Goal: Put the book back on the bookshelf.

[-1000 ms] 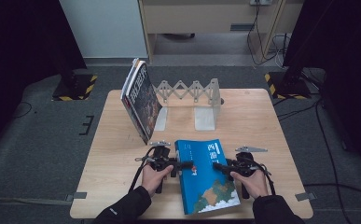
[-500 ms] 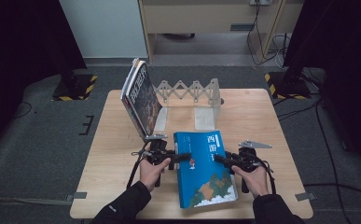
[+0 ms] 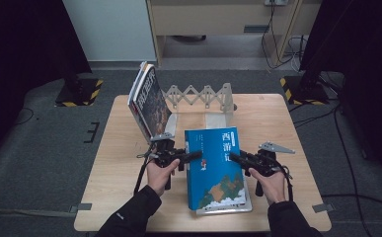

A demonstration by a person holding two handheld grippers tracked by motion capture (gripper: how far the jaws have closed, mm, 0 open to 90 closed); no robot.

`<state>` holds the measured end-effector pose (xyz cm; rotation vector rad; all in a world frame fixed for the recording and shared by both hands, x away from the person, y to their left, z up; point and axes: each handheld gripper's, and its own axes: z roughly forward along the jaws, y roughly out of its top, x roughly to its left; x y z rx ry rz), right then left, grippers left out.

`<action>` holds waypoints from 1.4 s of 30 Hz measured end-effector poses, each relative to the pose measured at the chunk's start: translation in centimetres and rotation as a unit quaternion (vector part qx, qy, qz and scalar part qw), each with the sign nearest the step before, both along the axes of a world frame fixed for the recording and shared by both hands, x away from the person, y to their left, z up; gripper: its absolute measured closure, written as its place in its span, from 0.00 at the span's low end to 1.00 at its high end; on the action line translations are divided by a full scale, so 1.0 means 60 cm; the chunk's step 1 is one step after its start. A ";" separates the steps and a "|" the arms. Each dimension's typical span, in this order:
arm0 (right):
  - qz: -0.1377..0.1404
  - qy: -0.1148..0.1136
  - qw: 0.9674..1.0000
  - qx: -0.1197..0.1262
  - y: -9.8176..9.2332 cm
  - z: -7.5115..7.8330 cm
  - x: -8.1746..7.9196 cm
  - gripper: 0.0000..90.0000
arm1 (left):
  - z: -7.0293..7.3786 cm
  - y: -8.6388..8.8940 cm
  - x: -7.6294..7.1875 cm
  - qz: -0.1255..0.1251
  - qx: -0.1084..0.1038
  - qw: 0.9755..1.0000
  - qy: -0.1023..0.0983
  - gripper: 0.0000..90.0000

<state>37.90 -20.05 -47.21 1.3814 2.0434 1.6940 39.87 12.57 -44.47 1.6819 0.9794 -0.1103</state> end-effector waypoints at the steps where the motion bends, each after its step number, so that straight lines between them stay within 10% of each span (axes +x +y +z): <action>1: -0.002 -0.004 1.000 0.003 -0.001 0.002 0.000 0.69 | 0.003 0.000 0.000 -0.001 -0.004 1.000 -0.004 0.64; 16: -0.019 -0.052 0.998 0.018 -0.004 0.034 0.007 0.73 | 0.041 -0.005 0.000 -0.005 -0.009 0.998 -0.054 0.67; 42: 0.004 -0.091 0.996 0.008 -0.012 0.032 -0.014 0.75 | 0.029 -0.022 -0.016 -0.003 0.013 0.994 -0.105 0.59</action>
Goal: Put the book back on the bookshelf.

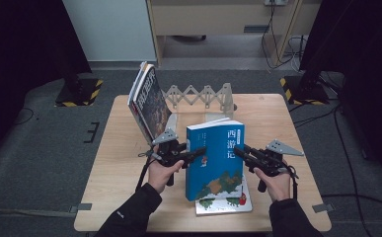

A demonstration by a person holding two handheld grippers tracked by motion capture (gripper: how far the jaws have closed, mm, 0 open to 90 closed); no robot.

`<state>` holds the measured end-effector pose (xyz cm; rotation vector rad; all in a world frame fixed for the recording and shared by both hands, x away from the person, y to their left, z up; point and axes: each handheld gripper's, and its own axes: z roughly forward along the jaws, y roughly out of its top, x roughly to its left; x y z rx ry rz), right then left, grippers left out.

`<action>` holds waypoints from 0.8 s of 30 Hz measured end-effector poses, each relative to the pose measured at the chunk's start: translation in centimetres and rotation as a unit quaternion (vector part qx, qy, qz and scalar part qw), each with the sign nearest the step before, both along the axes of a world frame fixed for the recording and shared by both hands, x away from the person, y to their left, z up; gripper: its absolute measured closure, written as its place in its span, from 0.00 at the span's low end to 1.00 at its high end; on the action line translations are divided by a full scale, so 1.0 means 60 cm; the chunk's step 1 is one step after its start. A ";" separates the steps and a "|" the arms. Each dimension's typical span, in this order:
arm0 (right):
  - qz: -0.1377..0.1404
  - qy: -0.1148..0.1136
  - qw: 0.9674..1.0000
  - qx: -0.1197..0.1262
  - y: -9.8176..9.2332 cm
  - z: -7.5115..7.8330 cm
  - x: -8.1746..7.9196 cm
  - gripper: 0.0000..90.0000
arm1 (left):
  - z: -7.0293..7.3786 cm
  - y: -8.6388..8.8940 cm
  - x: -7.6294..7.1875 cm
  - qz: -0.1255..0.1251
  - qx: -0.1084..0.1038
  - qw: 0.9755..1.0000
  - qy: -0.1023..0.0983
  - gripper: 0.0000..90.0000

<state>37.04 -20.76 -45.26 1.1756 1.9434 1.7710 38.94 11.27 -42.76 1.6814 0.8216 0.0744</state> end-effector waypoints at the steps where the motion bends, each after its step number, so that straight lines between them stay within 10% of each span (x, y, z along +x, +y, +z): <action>1: 0.000 -0.002 1.000 0.000 0.000 0.000 0.000 0.75 | -0.001 -0.001 0.001 0.000 -0.001 1.000 0.000 0.59; 17: 0.002 -0.007 1.000 0.006 0.004 0.003 0.002 0.78 | 0.004 0.004 0.014 -0.013 -0.002 1.000 0.016 0.66; 24: 0.003 -0.029 1.000 0.010 0.007 0.010 0.003 0.79 | 0.009 0.010 0.002 -0.016 -0.013 1.000 -0.009 0.67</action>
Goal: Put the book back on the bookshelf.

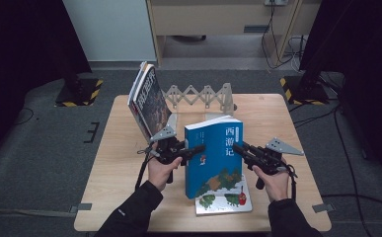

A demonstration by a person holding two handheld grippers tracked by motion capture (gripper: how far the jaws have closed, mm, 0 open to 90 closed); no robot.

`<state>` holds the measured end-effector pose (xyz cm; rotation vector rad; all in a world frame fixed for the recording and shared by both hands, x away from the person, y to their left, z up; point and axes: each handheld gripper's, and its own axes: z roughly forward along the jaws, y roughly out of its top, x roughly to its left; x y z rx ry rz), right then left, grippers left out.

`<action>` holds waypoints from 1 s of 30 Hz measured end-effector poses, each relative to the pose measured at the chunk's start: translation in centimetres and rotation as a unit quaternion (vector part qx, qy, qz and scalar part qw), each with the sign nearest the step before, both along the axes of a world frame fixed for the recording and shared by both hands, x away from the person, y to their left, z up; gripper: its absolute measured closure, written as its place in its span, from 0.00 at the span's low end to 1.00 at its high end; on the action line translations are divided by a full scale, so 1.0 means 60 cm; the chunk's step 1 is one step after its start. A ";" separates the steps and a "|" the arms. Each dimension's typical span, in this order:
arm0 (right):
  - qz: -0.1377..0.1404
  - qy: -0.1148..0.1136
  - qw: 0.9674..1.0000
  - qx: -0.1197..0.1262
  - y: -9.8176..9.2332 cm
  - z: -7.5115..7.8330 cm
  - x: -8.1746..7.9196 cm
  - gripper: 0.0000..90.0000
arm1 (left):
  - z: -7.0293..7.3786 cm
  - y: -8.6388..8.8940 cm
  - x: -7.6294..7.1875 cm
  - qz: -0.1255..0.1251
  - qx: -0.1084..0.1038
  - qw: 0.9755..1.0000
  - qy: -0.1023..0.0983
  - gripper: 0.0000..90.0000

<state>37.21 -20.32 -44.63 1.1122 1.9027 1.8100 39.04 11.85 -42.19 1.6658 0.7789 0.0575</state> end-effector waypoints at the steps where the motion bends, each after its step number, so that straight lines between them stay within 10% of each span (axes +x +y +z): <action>1: 0.003 -0.002 1.000 0.001 0.000 0.000 -0.001 0.79 | -0.001 0.000 -0.004 -0.001 -0.003 1.000 -0.002 0.66; 30: 0.030 0.003 0.999 0.011 -0.015 -0.006 -0.009 0.68 | 0.019 -0.035 -0.024 -0.022 0.037 0.998 -0.038 0.67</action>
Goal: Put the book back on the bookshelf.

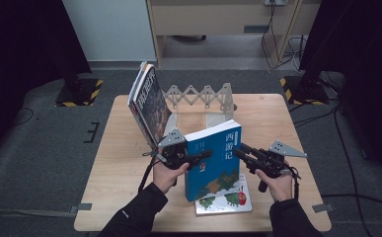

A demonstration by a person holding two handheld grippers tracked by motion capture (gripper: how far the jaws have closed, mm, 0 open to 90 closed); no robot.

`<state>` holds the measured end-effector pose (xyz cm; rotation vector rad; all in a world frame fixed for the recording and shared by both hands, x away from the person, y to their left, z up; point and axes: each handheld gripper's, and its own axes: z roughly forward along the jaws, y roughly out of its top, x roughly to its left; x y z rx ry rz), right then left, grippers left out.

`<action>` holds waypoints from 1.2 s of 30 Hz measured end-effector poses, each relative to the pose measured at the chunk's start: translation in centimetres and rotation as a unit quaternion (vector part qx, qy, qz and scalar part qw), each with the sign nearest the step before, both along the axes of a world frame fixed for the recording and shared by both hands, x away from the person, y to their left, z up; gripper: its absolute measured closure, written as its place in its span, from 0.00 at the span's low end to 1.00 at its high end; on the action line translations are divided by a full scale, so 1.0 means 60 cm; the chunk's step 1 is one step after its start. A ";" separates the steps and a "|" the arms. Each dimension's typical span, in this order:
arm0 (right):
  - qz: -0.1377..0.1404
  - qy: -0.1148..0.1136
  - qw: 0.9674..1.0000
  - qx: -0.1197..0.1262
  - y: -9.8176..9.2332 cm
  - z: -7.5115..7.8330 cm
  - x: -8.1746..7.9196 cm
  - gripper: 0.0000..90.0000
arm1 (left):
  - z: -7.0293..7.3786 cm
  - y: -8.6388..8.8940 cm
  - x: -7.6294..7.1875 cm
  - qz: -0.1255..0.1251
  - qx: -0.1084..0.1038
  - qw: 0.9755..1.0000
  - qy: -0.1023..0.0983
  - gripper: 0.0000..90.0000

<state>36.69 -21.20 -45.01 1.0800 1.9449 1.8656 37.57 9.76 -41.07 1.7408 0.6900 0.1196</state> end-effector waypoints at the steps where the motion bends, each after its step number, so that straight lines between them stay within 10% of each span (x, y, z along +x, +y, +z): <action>1: -0.004 -0.001 1.000 -0.001 -0.003 0.000 0.000 0.66 | 0.001 0.000 0.000 0.000 0.001 1.000 0.002 0.67; 9: -0.071 0.036 0.996 -0.041 -0.047 -0.020 0.005 0.54 | 0.008 0.010 0.004 0.016 -0.005 0.999 0.037 0.68; 18: -0.140 0.087 0.974 -0.153 -0.086 -0.056 0.016 0.43 | 0.036 0.034 0.004 0.021 -0.010 0.999 0.039 0.68; 28: -0.158 0.142 0.938 -0.275 -0.100 -0.101 0.032 0.31 | 0.063 0.086 0.012 0.079 -0.015 0.996 0.033 0.68; 36: -0.163 0.176 0.927 -0.287 -0.107 -0.126 0.040 0.28 | 0.093 0.103 0.030 0.124 -0.027 0.992 0.013 0.68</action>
